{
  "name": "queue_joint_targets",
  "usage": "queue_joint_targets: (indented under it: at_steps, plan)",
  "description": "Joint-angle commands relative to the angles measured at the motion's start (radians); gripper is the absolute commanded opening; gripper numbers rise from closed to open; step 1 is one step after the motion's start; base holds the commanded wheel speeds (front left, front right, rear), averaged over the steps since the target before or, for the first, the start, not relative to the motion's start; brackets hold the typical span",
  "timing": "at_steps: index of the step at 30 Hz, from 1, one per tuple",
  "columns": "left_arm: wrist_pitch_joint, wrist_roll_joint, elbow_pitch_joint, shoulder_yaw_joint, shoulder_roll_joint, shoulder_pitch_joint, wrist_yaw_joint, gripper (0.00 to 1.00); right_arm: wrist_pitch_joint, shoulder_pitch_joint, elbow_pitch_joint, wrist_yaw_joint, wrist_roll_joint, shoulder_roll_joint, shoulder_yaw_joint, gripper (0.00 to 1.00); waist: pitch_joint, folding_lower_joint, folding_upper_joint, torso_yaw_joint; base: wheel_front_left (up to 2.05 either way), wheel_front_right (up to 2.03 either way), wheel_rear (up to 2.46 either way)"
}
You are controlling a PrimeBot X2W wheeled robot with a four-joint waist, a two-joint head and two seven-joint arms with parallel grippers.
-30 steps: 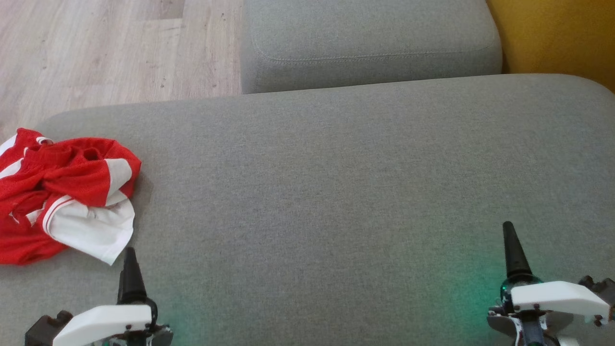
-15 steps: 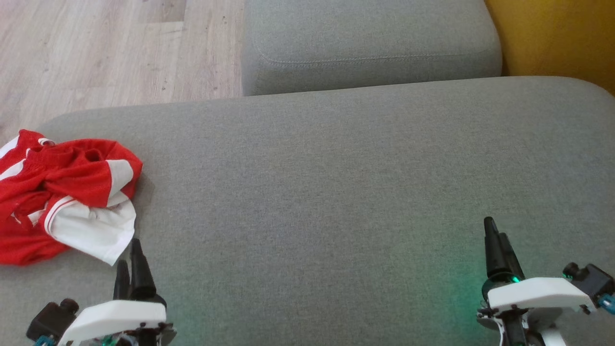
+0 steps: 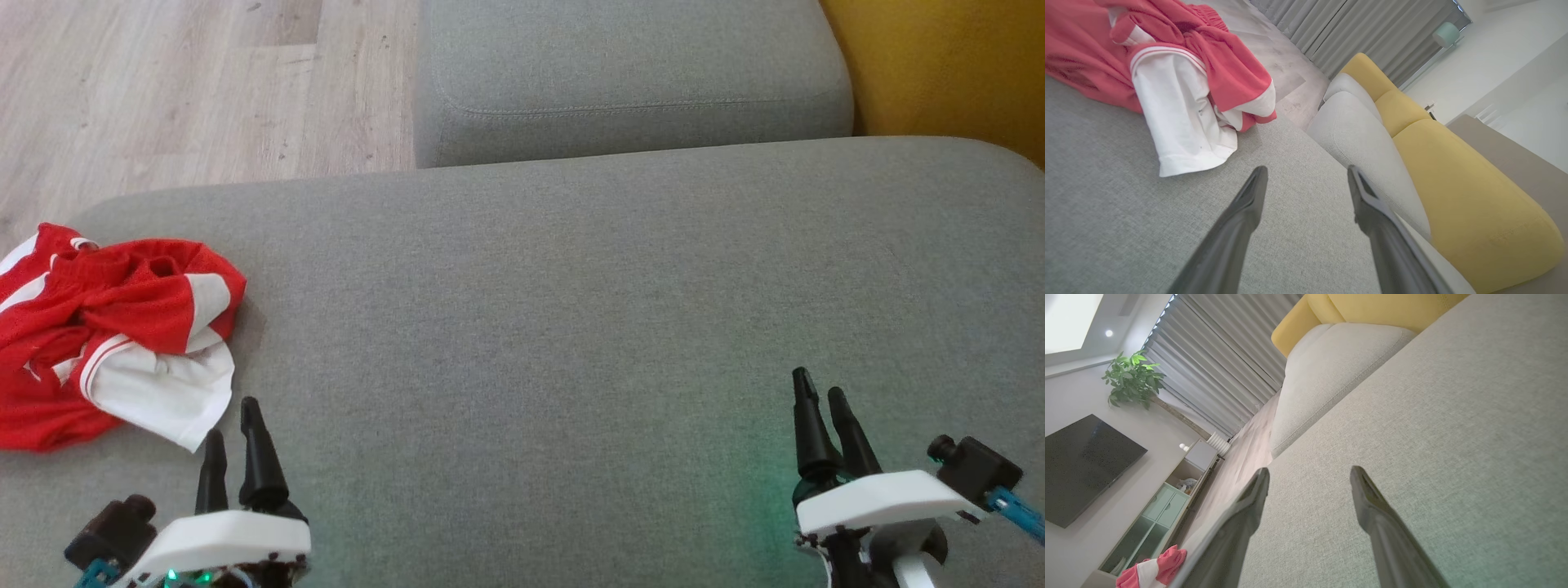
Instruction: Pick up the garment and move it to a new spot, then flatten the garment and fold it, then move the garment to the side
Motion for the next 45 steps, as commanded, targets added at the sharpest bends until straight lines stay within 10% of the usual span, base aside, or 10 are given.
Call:
queue_joint_targets:
  at_steps: [1, 45]
  plan:
    - [-0.014, 0.035, -0.042, 0.010, 0.008, -0.025, 0.010, 1.00, -0.015, -0.054, -0.037, 0.000, -0.036, -0.007, 0.020, 1.00, -0.001, 0.0000, 0.0000, 0.000, 0.00, 0.00, 0.00]
    - [-0.143, 0.598, -0.008, -0.042, 0.010, 0.008, 0.081, 1.00, -0.144, -0.059, 0.006, -0.001, -0.615, -0.011, 0.021, 1.00, -0.027, 0.0000, 0.0000, 0.000, 0.00, 0.00, 0.00]
